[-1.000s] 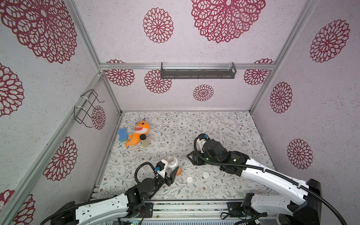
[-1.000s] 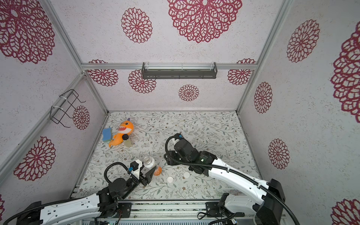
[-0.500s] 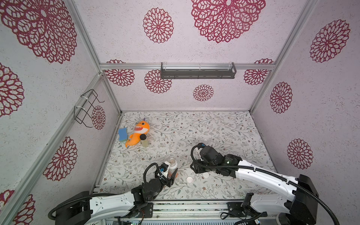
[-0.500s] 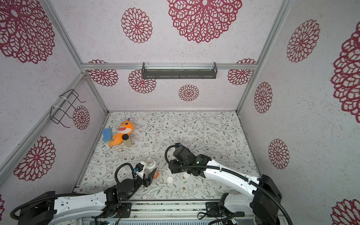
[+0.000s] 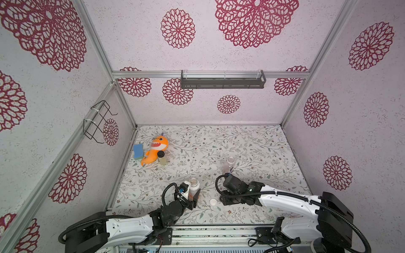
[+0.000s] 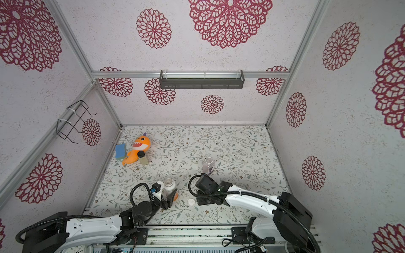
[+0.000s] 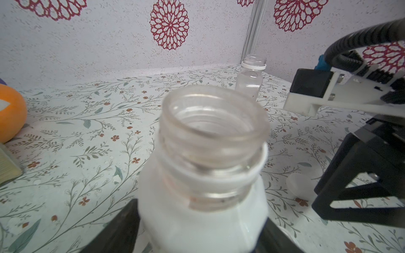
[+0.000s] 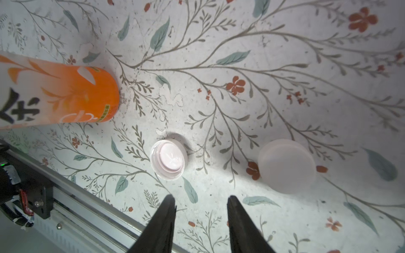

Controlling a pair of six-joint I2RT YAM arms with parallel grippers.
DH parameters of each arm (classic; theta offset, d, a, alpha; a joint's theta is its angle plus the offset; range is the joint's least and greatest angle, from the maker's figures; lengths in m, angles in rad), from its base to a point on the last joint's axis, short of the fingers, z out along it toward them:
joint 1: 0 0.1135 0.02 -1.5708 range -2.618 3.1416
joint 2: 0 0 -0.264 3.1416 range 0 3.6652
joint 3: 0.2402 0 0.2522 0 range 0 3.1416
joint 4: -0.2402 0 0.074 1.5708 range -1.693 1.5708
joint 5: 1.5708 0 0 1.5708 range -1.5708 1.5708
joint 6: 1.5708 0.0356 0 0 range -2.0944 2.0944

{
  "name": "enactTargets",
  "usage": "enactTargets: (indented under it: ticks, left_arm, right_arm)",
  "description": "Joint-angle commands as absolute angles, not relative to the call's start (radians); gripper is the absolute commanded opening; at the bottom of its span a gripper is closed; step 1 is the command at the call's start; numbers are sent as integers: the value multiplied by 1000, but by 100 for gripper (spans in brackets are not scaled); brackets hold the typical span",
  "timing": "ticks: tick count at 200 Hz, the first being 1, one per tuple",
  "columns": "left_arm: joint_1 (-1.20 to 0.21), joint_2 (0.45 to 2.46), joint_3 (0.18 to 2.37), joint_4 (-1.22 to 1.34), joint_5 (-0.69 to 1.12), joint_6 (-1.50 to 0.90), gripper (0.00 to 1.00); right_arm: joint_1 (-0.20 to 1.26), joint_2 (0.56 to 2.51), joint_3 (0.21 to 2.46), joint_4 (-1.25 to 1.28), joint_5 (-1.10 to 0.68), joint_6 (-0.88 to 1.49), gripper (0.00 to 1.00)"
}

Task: Screw on the bottle caps
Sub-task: Place the plastic bottle at the bottom-center of the table, then pick up the bottle cap from the bottom-center of the table.

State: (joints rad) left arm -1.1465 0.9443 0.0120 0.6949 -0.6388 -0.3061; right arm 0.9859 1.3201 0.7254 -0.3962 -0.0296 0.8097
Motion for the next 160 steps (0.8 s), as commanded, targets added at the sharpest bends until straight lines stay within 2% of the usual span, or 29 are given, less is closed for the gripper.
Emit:
enactTargets:
  ticks: [1, 55, 71, 141, 160]
  left_arm:
    - [-1166, 934, 6, 694, -655, -329, 83]
    - [-1188, 798, 15, 590, -681, -327, 92]
    - [-1189, 733, 20, 542, -691, -322, 99]
    - [-1192, 483, 51, 353, -715, -309, 99]
    - [-1191, 441, 69, 314, -725, -313, 99]
  right_arm:
    - [1010, 1348, 751, -361, -2, 841, 41]
    - [1039, 1434, 767, -334, 16, 850, 30]
    - [1040, 1448, 770, -322, 19, 851, 28]
    - [1042, 1516, 792, -288, 12, 848, 26]
    - [1041, 1535, 796, -285, 9, 848, 22]
